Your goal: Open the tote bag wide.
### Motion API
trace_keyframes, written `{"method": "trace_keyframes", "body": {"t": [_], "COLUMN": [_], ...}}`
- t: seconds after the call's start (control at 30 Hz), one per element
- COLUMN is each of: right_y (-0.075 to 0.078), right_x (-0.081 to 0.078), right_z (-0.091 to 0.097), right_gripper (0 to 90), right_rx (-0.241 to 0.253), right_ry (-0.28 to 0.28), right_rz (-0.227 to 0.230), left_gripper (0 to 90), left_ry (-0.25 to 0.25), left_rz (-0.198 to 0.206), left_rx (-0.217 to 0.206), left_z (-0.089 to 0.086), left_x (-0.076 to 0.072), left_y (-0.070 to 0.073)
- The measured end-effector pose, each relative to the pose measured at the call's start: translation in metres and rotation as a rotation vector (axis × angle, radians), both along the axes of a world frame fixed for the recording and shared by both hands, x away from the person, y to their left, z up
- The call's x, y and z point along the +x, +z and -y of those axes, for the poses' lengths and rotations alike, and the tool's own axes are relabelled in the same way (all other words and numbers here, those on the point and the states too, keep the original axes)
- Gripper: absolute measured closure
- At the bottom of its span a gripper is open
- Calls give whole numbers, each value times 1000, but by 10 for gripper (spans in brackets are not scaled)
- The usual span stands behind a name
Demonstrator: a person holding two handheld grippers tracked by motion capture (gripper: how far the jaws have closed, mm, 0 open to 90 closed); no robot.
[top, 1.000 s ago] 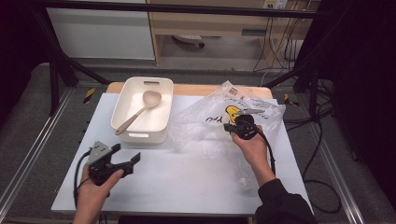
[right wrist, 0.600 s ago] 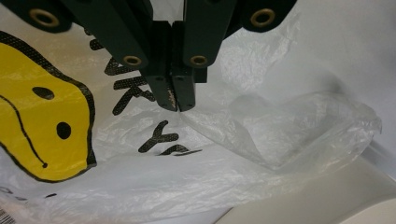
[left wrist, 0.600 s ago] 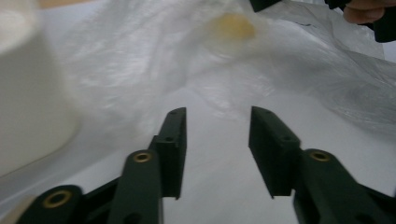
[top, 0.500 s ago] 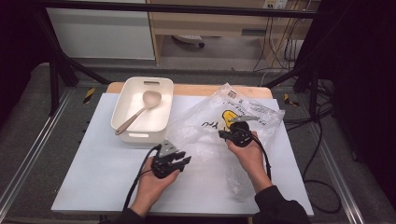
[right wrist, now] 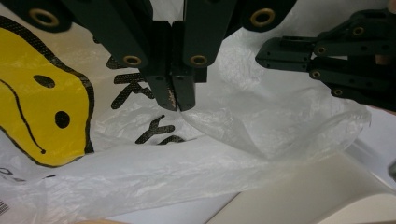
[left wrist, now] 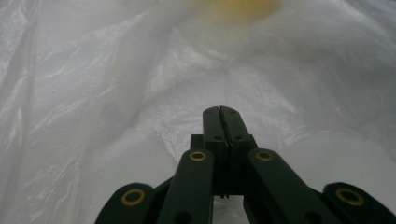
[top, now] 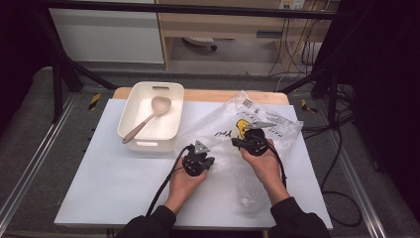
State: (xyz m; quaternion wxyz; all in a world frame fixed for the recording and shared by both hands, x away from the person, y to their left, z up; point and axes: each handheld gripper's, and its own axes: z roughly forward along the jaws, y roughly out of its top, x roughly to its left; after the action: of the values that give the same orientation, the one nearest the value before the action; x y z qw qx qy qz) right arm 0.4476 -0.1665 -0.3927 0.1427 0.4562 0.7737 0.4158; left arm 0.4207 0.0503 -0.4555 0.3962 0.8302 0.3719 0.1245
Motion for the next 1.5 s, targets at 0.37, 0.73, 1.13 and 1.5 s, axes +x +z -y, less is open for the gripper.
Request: {"method": "trace_keyframes", "body": {"t": [0.37, 0.73, 1.13, 1.5], "right_y": [32, 68, 96, 124], "right_x": [11, 21, 25, 28], "right_z": [15, 27, 28, 21], "right_gripper": [900, 900, 900, 900], "right_rx": [21, 47, 47, 15], "right_ry": [-51, -86, -95, -91], "right_rz": [47, 89, 117, 148], "left_gripper": [900, 900, 900, 900], "left_ry": [-22, -45, -59, -65], "left_rz": [30, 39, 44, 50], "left_rx": [20, 52, 89, 90], "left_z": [2, 3, 2, 1], "left_x": [0, 3, 9, 9], "left_y": [-3, -1, 1, 1]}}
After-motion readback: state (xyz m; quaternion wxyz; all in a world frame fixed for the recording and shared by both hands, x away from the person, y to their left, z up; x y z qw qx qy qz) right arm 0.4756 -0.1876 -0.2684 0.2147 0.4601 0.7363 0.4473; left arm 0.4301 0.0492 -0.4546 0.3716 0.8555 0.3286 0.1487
